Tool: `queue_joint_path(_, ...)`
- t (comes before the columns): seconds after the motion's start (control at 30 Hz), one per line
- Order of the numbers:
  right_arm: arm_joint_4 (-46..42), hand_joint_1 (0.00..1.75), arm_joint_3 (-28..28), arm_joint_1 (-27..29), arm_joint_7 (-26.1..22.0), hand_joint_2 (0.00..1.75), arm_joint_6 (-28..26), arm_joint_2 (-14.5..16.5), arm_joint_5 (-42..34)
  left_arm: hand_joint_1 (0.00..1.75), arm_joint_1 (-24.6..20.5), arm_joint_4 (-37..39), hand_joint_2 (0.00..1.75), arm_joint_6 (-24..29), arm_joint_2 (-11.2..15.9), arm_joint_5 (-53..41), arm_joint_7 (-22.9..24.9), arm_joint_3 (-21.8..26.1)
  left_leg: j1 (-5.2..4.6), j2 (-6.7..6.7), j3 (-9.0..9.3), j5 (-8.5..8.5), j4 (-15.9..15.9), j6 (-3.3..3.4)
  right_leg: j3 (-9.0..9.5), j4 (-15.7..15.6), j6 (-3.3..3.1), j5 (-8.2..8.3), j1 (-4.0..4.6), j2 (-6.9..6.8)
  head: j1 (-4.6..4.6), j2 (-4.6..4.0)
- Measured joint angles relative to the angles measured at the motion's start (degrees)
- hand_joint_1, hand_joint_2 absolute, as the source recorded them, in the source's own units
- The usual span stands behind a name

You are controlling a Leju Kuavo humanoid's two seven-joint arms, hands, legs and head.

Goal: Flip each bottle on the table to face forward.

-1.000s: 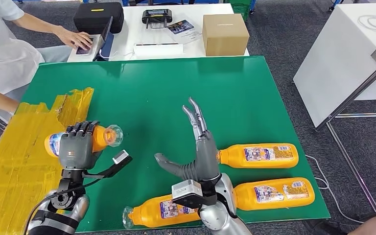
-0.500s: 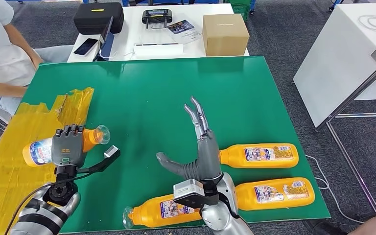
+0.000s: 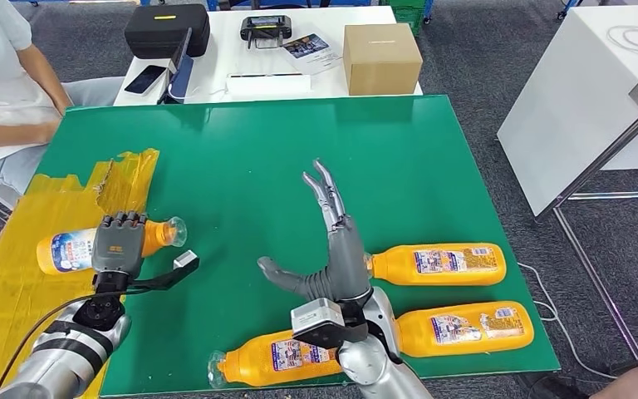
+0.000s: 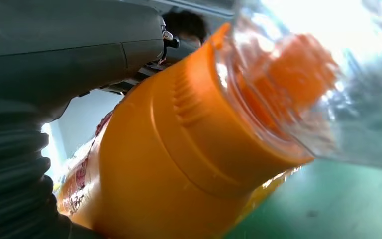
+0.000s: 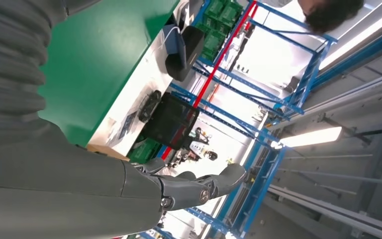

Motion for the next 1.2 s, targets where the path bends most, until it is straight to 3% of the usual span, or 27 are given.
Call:
queue_joint_path(0.2,0.8,0.0,0.4,-0.3,0.0,1.75,0.0,0.0,-0.3,1.75,-1.6,5.1,1.75,-0.6,-0.9,0.0,-1.1,1.4,0.0,0.0,0.0,0.0,0.0,0.0,0.01,0.0,0.0,0.0,0.0,0.0,0.0,0.0)
queue_joint_path(0.23,0.9,0.0,0.5,-0.4,0.0,1.75,0.0,0.0,-0.4,1.61,-1.9,5.8,1.75,-1.0,-1.1,0.0,-1.3,1.7,0.0,-0.01,0.0,0.0,0.0,0.0,0.01,0.0,0.0,0.0,0.0,0.0,0.0,0.0)
queue_joint_path(0.33,1.3,0.0,0.6,-0.5,0.0,1.75,0.0,0.0,-0.4,0.64,-2.6,7.3,1.75,-1.6,-1.4,0.0,-1.6,2.4,0.0,-0.01,0.02,0.0,0.0,0.0,0.03,0.0,0.0,0.0,0.0,-0.01,0.0,0.0)
queue_joint_path(0.37,1.4,0.0,0.6,-0.5,0.0,1.75,0.0,0.0,-0.4,0.42,-2.7,7.7,1.75,-1.8,-1.5,0.0,-1.6,2.6,0.0,-0.01,0.03,0.0,0.0,0.0,0.05,0.0,0.0,0.0,0.0,-0.01,0.0,0.0)
queue_joint_path(0.5,1.8,0.0,0.7,-0.7,0.0,1.75,0.0,0.0,-0.5,0.05,-3.4,9.2,1.75,-3.3,-2.0,0.0,-1.6,3.5,0.0,-0.01,0.12,0.0,0.0,0.0,0.13,0.0,0.0,0.0,0.01,-0.01,0.0,0.0)
queue_joint_path(1.2,3.0,0.0,0.8,-1.1,0.0,1.75,0.3,0.0,-0.6,0.0,-4.0,10.7,1.75,-3.2,-4.4,9.7,-16.4,13.4,-0.01,-0.08,0.28,0.01,0.0,-0.01,0.32,0.0,0.0,0.0,0.0,-0.03,0.0,0.0)
